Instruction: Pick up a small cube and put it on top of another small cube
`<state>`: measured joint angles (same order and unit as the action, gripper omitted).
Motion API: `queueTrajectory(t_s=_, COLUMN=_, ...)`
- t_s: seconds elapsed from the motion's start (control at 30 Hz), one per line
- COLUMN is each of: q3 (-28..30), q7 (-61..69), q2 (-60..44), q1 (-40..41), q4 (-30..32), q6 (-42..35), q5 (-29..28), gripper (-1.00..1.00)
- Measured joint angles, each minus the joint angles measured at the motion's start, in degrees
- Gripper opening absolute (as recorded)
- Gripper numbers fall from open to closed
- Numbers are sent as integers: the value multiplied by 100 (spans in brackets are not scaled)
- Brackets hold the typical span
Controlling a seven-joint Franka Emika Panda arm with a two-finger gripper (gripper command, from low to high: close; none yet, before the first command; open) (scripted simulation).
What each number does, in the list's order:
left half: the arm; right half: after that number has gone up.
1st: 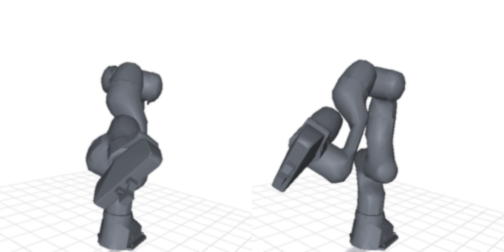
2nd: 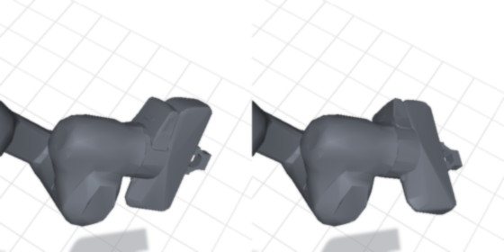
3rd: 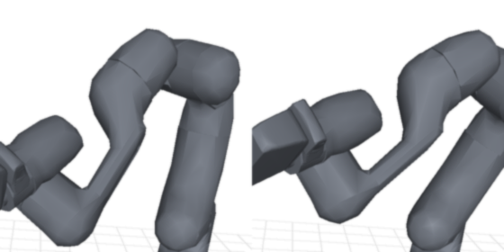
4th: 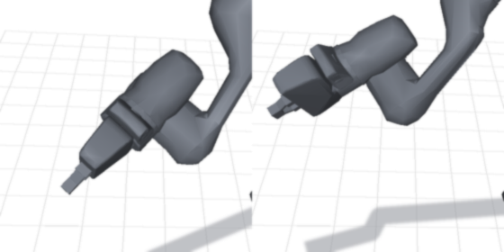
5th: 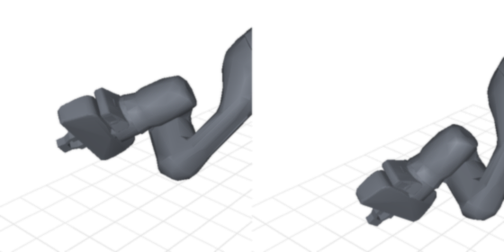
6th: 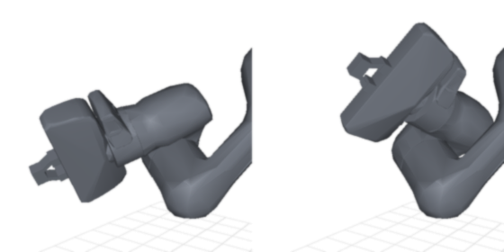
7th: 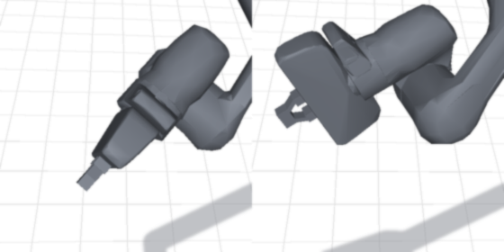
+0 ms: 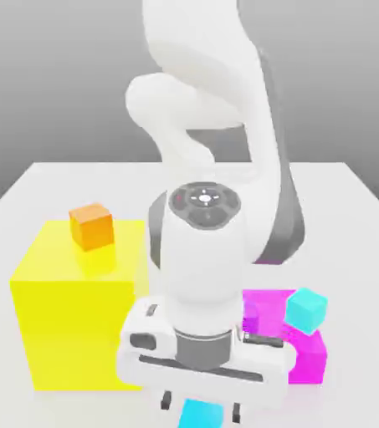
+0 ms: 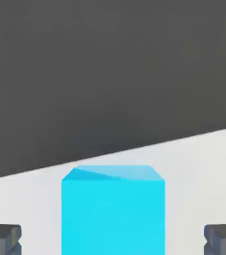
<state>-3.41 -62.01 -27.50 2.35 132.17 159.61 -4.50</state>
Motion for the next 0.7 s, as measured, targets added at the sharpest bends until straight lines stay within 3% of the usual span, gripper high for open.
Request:
queueTrajectory(t_s=0.2, q3=8, q7=-12, q2=-71, q1=-7, q4=-15, q6=61, q5=-14, gripper=-100)
queueTrajectory(t_s=0.37, q3=-273, q7=-21, q2=691, q1=265, q4=139, q6=-559, q5=-33, gripper=-100)
queueTrajectory(t_s=0.7, q3=-518, q7=-816, q2=2748, q1=-56, q4=1327, q6=-1424, q5=253, gripper=-100)
